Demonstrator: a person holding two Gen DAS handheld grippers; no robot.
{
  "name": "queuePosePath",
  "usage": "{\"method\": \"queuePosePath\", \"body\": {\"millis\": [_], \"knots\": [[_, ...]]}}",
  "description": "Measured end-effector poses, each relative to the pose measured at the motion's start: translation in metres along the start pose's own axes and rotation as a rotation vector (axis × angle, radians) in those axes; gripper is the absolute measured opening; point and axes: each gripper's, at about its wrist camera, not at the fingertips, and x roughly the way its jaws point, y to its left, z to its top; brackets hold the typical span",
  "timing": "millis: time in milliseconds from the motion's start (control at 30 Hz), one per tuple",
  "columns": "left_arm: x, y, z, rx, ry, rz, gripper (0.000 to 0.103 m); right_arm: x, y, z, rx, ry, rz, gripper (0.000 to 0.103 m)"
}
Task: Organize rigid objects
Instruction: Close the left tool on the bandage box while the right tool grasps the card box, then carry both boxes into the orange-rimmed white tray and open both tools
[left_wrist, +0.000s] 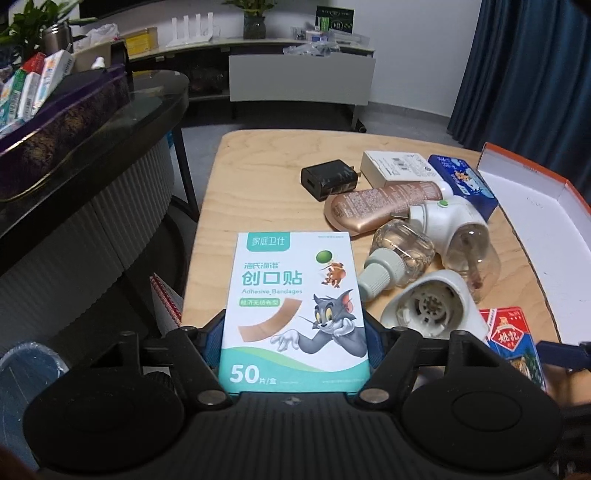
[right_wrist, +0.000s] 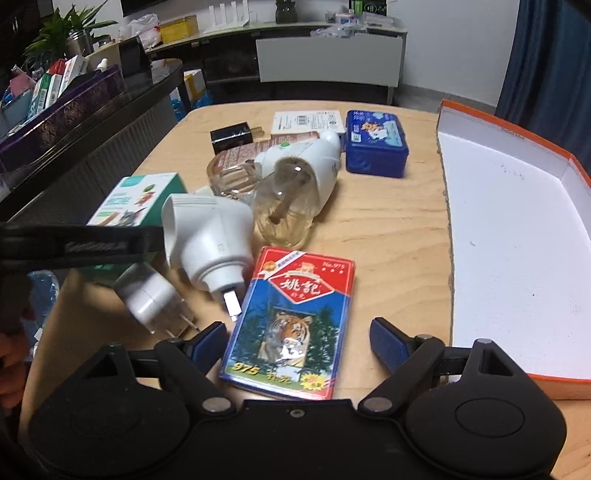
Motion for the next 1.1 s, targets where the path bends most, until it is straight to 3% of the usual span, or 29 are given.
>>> {"method": "queuePosePath", "body": {"millis": [33, 67, 667, 867, 1100], "knots": [[-0.003, 0.000, -0.001, -0.009, -0.004, -0.005, 0.071, -0.001, -0.001, 0.001, -0.011, -0.014, 0.003, 0.073], [-0.005, 0.001, -0.003, -0.018, -0.007, -0.008, 0.071, -0.001, -0.002, 0.001, -0.023, -0.025, -0.019, 0.071], [-0.060, -0.036, -0.006, -0.090, -0.132, -0.053, 0.071, -0.062, -0.055, 0.018, -0.010, -0.250, -0.068, 0.071], [-0.063, -0.078, 0.005, -0.043, -0.154, -0.108, 0.071, -0.080, -0.091, 0.022, 0.045, -0.304, -0.091, 0.071], [-0.048, -0.142, 0.037, 0.015, -0.149, -0.223, 0.071, -0.098, -0.151, 0.026, 0.119, -0.350, -0.150, 0.071]]}}
